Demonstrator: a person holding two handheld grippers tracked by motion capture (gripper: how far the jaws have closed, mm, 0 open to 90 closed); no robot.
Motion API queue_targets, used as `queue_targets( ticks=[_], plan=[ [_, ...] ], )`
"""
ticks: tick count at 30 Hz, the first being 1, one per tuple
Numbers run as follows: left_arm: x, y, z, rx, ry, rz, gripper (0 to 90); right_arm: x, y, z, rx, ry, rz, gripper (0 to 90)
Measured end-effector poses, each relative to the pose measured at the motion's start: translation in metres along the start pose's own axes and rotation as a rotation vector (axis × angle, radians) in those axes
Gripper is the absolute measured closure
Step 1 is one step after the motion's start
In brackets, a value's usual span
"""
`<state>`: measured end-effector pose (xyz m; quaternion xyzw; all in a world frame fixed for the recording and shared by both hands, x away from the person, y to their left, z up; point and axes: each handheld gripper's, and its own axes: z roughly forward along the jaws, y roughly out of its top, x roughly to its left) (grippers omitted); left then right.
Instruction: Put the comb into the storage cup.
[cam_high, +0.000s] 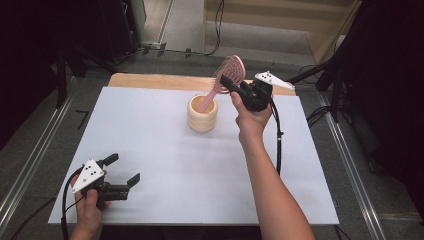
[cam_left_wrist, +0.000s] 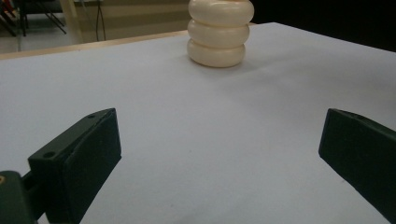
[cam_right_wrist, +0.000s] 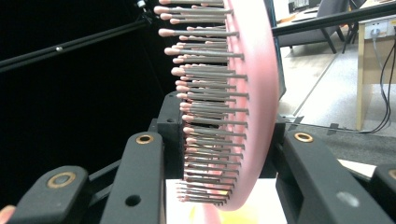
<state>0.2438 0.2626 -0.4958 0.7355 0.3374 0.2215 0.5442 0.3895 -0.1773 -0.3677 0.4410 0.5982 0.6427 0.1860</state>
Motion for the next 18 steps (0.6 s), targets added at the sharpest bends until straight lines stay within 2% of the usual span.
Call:
queue_targets(
  ticks=[18],
  plan=[
    [0.0,0.0,0.0,-0.001,-0.004,-0.001,0.0,-0.005,-0.014,0.019,0.05,-0.039,-0.023,62.0]
  ],
)
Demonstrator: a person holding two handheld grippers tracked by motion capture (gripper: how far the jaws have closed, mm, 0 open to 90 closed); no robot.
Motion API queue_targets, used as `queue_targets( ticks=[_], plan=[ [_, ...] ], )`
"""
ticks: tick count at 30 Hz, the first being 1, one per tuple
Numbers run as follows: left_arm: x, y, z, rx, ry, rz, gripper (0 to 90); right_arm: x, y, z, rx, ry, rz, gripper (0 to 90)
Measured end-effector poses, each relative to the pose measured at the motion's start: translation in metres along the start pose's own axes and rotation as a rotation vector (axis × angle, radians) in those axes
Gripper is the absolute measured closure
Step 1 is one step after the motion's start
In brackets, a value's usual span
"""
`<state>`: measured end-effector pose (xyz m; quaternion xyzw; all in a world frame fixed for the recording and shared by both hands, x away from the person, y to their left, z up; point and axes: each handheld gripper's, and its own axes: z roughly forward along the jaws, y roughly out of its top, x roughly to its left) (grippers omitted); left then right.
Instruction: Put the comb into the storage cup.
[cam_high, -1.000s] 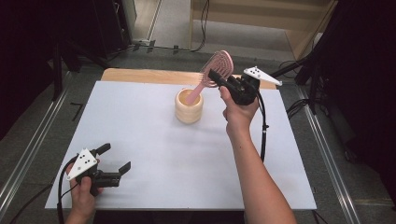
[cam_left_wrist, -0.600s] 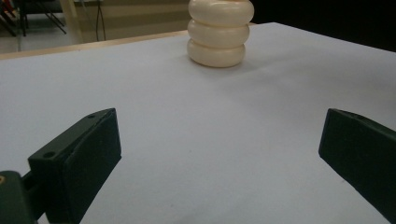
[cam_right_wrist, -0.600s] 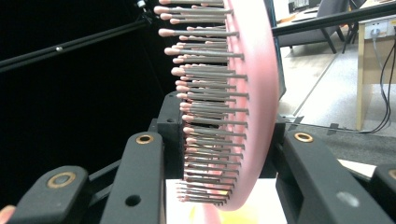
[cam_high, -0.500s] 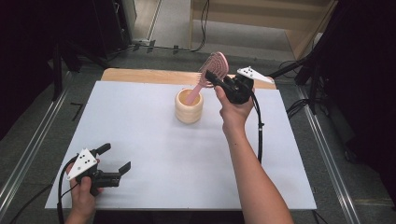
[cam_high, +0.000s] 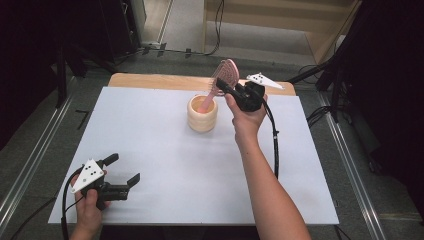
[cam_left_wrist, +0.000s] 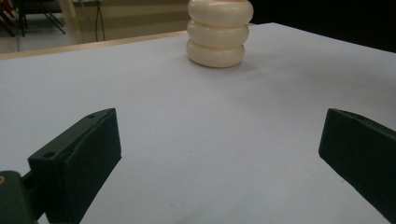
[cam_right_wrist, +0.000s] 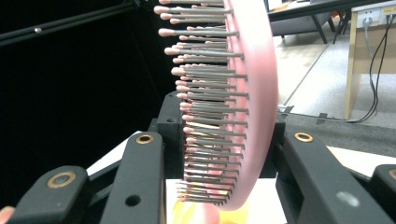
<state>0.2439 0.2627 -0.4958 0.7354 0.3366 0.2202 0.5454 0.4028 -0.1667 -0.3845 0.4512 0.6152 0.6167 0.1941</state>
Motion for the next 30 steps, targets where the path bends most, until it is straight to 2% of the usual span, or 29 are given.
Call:
queue_targets(
  ticks=[30],
  plan=[
    [0.0,0.0,0.0,0.002,-0.005,0.001,0.0,-0.004,-0.032,0.027,0.082,-0.018,0.038,62.0]
  ],
)
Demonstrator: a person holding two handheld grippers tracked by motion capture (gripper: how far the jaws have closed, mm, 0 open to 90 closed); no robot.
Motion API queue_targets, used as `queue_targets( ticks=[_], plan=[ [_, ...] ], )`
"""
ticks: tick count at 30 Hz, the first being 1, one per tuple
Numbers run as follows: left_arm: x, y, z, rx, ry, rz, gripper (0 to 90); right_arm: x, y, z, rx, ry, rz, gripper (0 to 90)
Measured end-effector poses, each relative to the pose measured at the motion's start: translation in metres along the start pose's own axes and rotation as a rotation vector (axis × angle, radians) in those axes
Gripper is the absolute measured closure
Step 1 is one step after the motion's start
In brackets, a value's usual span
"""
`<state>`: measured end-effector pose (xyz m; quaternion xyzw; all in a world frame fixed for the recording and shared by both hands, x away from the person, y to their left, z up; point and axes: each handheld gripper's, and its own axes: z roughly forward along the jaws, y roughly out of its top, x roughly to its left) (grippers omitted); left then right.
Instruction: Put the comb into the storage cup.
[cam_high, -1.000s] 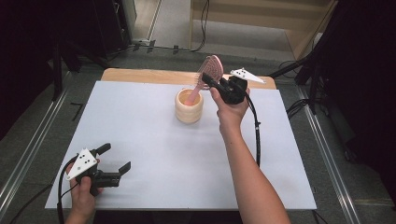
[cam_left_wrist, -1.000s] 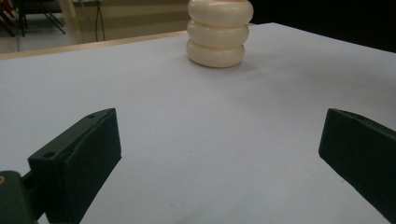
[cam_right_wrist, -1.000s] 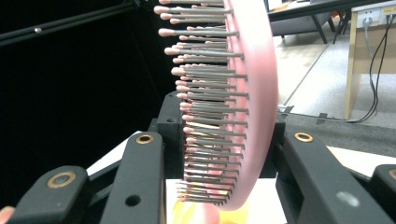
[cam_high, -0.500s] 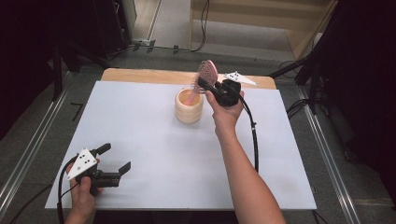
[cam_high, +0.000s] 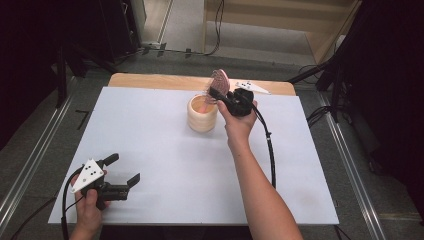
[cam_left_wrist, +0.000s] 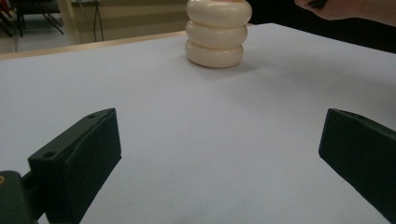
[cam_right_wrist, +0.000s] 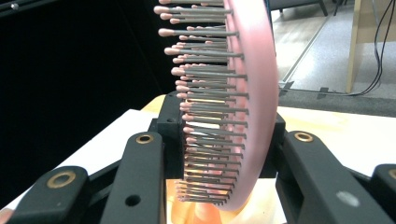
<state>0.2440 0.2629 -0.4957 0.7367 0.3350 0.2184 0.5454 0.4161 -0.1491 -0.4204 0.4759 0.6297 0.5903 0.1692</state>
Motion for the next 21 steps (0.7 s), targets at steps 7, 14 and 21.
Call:
queue_targets(
  ticks=[7,14,21],
  plan=[
    [0.0,0.0,0.0,0.0,-0.002,0.004,0.0,0.0,-0.005,0.004,0.01,-0.003,0.008,61.9],
    [0.0,0.0,0.0,0.0,-0.003,0.006,0.0,-0.002,-0.01,0.006,0.013,-0.012,0.023,61.9],
    [-0.001,0.0,0.001,0.001,-0.003,0.007,0.0,-0.011,-0.016,0.005,-0.004,-0.013,0.087,61.7]
  ],
)
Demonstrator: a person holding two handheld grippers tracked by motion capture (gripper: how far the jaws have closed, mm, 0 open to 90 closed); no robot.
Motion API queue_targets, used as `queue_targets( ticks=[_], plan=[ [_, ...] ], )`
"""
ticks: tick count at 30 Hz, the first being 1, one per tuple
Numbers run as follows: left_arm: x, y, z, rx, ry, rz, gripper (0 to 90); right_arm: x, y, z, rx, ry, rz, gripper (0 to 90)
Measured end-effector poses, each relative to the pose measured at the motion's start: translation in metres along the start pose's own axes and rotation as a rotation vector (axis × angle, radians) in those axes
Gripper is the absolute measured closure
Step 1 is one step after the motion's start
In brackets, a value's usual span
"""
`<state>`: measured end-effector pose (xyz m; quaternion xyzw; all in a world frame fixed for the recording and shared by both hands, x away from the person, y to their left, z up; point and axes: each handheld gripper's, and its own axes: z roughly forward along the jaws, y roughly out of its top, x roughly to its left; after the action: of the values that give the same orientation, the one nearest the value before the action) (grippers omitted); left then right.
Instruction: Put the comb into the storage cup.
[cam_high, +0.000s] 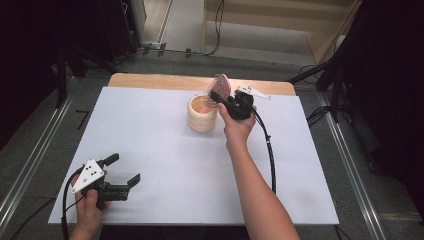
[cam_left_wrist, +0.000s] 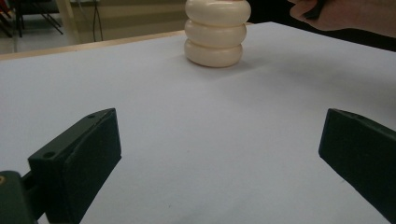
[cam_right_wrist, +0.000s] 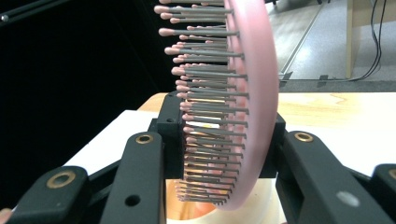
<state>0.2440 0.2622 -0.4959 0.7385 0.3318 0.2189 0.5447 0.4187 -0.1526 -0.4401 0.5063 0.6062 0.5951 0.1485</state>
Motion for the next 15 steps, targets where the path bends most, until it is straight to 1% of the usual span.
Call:
queue_targets(
  ticks=[5,9,11,12,15],
  plan=[
    [0.0,0.0,0.0,0.001,0.001,0.002,0.0,-0.005,0.001,-0.001,0.017,0.003,0.023,61.0],
    [0.0,0.0,0.0,0.001,0.001,0.003,0.0,-0.01,0.002,-0.004,0.037,-0.011,0.041,59.6],
    [0.0,0.0,0.0,0.003,0.002,0.004,0.0,-0.013,0.003,-0.006,0.048,-0.006,0.044,58.2],
    [0.0,0.0,0.0,0.001,0.002,0.004,0.0,-0.013,0.003,-0.006,0.055,-0.006,0.041,57.2],
    [0.0,0.0,0.0,0.004,0.004,0.004,0.0,-0.011,0.004,-0.009,0.061,-0.014,0.008,52.3]
  ],
)
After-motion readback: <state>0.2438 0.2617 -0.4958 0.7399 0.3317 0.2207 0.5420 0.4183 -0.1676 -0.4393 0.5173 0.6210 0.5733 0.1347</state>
